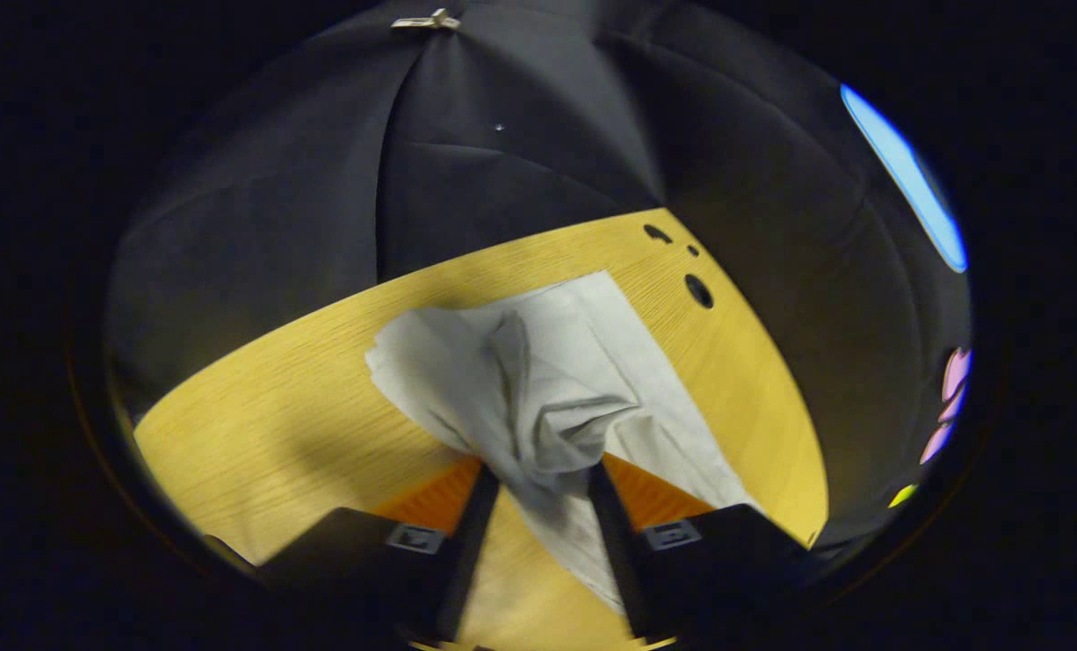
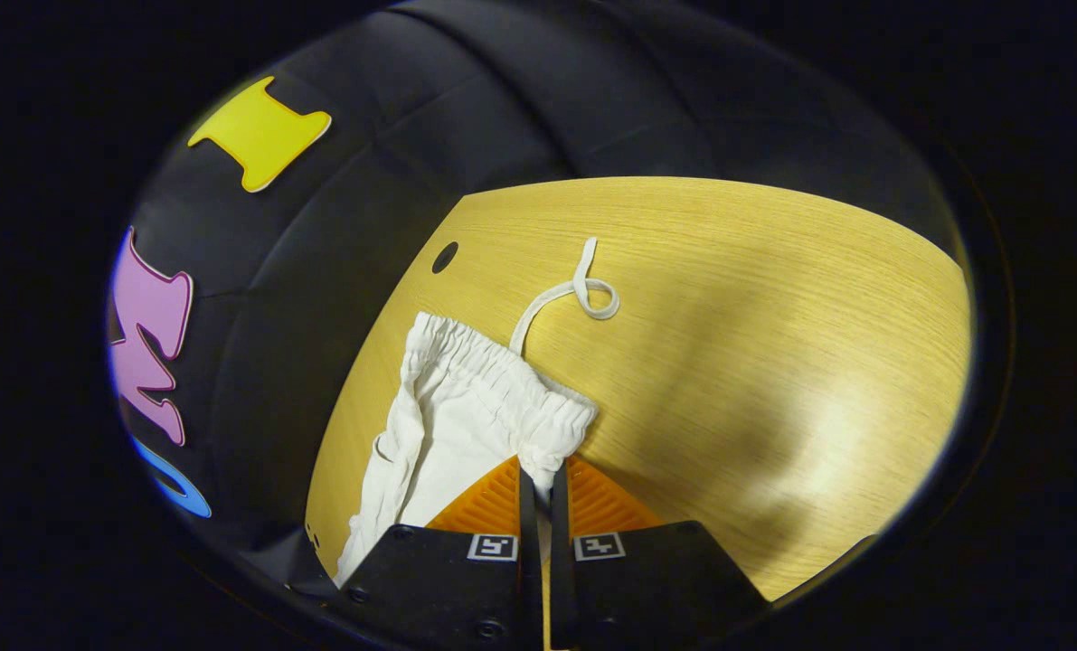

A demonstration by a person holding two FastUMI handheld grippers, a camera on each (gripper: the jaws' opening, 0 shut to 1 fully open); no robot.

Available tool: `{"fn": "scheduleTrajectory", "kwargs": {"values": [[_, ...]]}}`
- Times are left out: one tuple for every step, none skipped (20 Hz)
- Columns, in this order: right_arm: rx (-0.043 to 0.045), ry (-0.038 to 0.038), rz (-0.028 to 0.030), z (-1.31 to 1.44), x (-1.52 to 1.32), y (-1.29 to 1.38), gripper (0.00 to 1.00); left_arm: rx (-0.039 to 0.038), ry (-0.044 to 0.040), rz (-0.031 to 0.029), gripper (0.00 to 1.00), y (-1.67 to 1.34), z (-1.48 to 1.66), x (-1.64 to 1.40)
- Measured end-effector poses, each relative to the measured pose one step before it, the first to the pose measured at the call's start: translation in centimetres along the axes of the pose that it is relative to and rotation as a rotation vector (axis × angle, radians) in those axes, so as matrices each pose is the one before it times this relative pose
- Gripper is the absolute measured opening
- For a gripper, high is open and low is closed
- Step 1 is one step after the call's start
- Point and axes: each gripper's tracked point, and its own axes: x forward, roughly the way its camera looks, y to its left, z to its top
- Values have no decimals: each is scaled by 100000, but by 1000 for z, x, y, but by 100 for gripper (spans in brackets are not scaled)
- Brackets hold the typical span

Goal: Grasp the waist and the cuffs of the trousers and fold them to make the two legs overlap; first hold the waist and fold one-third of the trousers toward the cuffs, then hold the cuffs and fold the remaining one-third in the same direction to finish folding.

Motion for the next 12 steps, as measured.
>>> {"fn": "scheduleTrajectory", "kwargs": {"values": [[-123,135,352,-5,-19,15,8,402,528,-1424,45,-199,-6,295],[-174,-522,832,82,-84,86,8,-676,-919,-1864,24,-331,232,-247],[-778,-752,1401,208,-194,209,8,-1311,-225,-617,18,-3,244,-219],[-1558,-2152,2350,395,-467,371,8,-1602,114,-1202,9,-117,-340,-191],[-1740,-3249,3064,666,-721,728,8,-1632,25,-501,9,55,45,205],[-1324,-2794,3095,201,-679,1102,8,-2468,-346,-611,7,-137,-123,262],[-962,-1950,2277,270,-560,1053,8,-1663,-377,-307,7,-11,-140,40],[-661,-1705,2104,122,-688,716,7,-799,-502,-282,7,8,-135,155],[-457,-1777,2069,367,-472,776,7,69,-86,-221,7,-37,-385,66],[-110,-1889,2238,289,-462,1094,7,701,262,-103,7,-73,-364,-91],[-549,-2346,2446,542,-387,1542,8,750,545,-151,7,-67,-408,-115],[-1690,-2132,2628,198,-568,848,7,400,495,-154,7,-33,-200,239]]}}
